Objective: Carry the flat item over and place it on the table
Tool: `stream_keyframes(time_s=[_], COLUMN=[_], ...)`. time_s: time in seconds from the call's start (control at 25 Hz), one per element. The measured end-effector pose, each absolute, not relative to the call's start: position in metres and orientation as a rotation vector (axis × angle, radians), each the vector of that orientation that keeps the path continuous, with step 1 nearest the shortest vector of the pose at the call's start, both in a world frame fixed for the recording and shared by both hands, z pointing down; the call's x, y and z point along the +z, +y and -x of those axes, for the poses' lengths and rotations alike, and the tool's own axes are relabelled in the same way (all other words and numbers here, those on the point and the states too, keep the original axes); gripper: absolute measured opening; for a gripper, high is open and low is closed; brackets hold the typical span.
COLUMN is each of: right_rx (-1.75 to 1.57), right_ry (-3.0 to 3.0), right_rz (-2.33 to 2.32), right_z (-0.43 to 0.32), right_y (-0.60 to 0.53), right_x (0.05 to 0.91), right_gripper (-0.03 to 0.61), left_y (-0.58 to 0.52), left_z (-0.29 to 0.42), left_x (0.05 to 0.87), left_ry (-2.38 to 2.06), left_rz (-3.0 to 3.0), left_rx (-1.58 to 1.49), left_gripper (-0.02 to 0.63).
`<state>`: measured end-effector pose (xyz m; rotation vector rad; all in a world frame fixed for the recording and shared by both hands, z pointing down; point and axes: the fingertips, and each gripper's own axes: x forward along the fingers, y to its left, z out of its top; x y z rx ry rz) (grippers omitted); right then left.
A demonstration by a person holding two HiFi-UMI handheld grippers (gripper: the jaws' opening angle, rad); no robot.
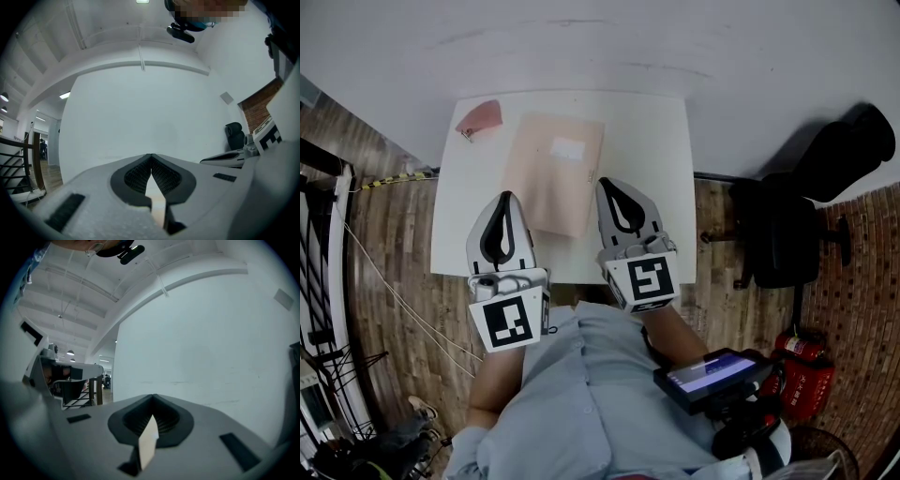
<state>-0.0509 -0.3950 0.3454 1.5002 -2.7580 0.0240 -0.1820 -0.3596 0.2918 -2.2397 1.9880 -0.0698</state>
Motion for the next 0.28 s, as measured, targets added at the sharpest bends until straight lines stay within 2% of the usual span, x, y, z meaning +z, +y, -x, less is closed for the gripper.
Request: stream_keyframes(time_s=[0.28], right_rx=[0.032], right_ry=[-2.752], right_rz=[-1.494], right_z=[0.0564], right_y=[-0.3977], right_x=[0.3481], right_gripper=[0.003], left_y=[-0.3626], left_z=[0.1867], left_x=[0.2933], left_ry=[1.989], left_rz=[2.237], left_rx=[-0.075], left_gripper=[0.009])
